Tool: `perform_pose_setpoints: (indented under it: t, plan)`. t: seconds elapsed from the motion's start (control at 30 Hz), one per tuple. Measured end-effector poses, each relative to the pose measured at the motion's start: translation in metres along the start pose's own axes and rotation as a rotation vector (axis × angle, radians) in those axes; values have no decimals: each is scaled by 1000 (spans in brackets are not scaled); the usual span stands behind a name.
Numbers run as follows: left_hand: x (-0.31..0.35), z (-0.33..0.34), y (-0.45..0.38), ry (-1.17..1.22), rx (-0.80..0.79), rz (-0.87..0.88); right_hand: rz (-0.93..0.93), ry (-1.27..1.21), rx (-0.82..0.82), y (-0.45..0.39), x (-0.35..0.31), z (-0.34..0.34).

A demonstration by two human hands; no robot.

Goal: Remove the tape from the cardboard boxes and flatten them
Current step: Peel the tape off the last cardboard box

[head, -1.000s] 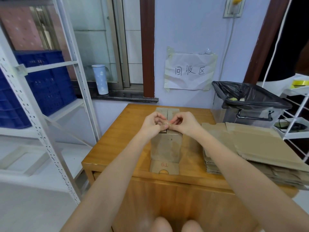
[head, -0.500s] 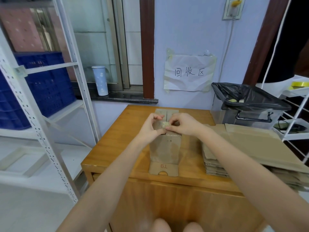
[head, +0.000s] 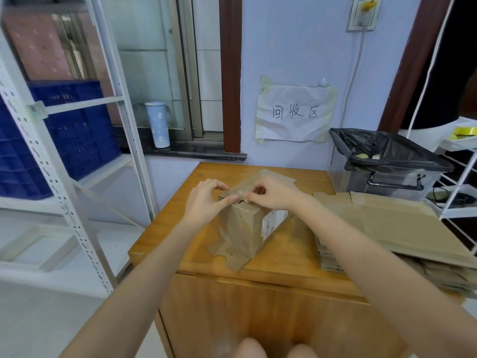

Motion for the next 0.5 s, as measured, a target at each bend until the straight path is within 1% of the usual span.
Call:
perform_pose_setpoints:
  t: [0.1,0.27,0.5]
  plan:
    - [-5,-8,-4,-58,3,5,26,92,19,-5,-15,3]
    - [-11,-20,-15,-190,-9,-2,148,161,49,-17,-37,16]
    - [5,-16,-17,-385,-58,-13,258,180,24,-27,-58,25]
Point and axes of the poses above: each hand's wrist, its own y-axis away from the middle knuckle, its own z-axis out of the palm, x = y × z, the point moved 4 cm from there along -y, towards the middle knuckle, and after that the axes turned 8 degrees about -y, right-handed, at the moved point
